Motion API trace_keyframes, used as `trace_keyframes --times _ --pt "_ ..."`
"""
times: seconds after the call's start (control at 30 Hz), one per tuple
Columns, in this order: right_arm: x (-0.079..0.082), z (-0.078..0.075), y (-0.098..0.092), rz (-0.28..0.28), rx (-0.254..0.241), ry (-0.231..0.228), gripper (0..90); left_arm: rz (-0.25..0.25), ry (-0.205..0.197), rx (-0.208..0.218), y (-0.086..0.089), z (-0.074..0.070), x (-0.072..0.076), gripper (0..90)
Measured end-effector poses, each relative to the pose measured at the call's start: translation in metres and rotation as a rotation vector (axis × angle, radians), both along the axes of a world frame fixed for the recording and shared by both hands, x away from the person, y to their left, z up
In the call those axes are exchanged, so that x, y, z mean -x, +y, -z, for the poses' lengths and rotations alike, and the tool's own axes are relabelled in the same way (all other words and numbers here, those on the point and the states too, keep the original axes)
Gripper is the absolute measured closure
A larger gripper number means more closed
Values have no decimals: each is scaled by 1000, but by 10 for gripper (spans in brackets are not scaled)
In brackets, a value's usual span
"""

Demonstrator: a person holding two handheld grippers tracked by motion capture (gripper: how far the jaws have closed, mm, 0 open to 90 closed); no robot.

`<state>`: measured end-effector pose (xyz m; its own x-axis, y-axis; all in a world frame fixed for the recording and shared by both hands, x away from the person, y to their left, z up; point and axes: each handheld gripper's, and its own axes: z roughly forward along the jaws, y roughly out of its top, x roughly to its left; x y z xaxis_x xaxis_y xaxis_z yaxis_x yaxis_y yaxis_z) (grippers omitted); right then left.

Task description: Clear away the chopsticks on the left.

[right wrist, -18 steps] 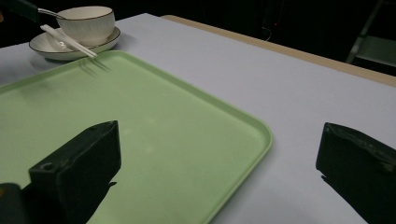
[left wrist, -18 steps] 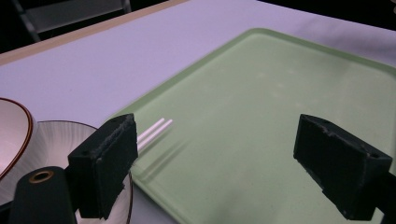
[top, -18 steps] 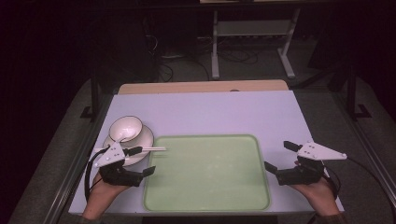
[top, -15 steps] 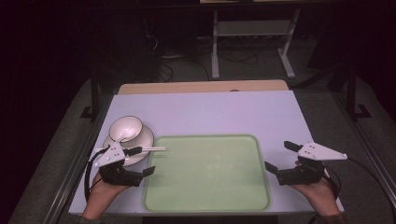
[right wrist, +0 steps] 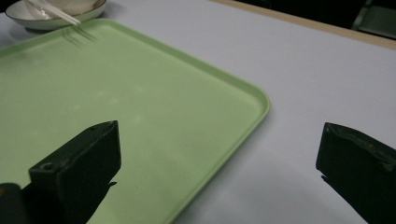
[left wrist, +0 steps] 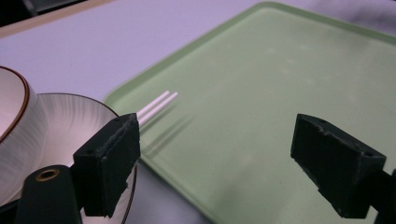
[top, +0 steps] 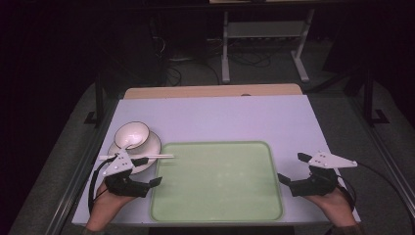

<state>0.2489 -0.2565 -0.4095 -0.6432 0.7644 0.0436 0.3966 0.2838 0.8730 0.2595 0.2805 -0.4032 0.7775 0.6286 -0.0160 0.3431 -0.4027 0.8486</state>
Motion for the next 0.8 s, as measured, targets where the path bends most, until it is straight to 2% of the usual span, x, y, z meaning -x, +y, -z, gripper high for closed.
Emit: trace_keyframes --times 0.33,0.5,0.8 --pt "1 13 -5 25 31 50 0 -9 40 -14 3 7 -4 237" --pt "5 20 -12 48 47 70 0 -16 51 -28 4 9 -4 330" --pt "8 31 -15 60 54 102 0 -34 85 -44 4 11 -10 570"
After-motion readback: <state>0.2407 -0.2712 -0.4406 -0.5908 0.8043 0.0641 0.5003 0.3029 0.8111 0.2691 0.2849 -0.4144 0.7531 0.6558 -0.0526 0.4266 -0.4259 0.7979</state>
